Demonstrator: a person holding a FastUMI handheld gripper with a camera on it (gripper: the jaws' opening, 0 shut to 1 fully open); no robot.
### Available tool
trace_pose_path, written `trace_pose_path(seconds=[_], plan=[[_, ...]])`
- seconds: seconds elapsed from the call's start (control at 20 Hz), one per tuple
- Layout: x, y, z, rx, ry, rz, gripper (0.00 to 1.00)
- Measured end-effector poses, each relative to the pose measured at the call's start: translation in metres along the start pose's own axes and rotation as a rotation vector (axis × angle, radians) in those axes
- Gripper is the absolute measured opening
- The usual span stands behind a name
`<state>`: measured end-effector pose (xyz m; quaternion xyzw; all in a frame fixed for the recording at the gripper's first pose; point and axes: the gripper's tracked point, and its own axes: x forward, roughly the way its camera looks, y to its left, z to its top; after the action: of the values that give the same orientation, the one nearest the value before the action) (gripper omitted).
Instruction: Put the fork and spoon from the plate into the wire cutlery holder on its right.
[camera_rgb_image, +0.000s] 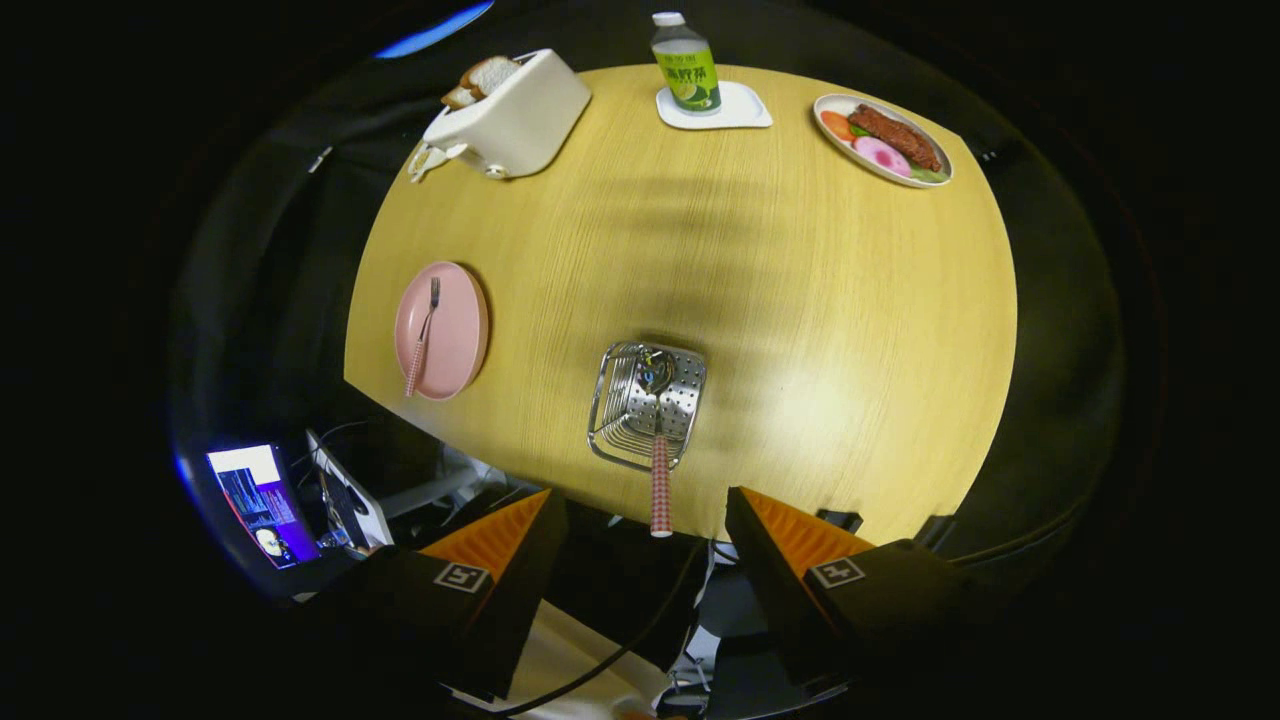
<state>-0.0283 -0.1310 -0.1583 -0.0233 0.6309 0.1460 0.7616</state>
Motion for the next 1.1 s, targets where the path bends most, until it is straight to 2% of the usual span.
trace_pose_path(seconds=[0.15,0.25,0.45,0.65,0.95,1.1], plan=[[-0.006,0.0,-0.005,-0.037,-0.136,-0.048,1.0],[-0.016,0.012,-0.002,-0.02,-0.258,-0.076,1.0],[-0.034,0.045,0.011,0.018,-0.527,-0.087,1.0],[-0.049,0.078,0.023,0.032,-0.741,-0.104,1.0],[-0.049,0.134,0.043,-0.015,-0.953,-0.142,1.0],[-0.027,0.169,0.051,-0.068,-0.961,-0.125,0.99]])
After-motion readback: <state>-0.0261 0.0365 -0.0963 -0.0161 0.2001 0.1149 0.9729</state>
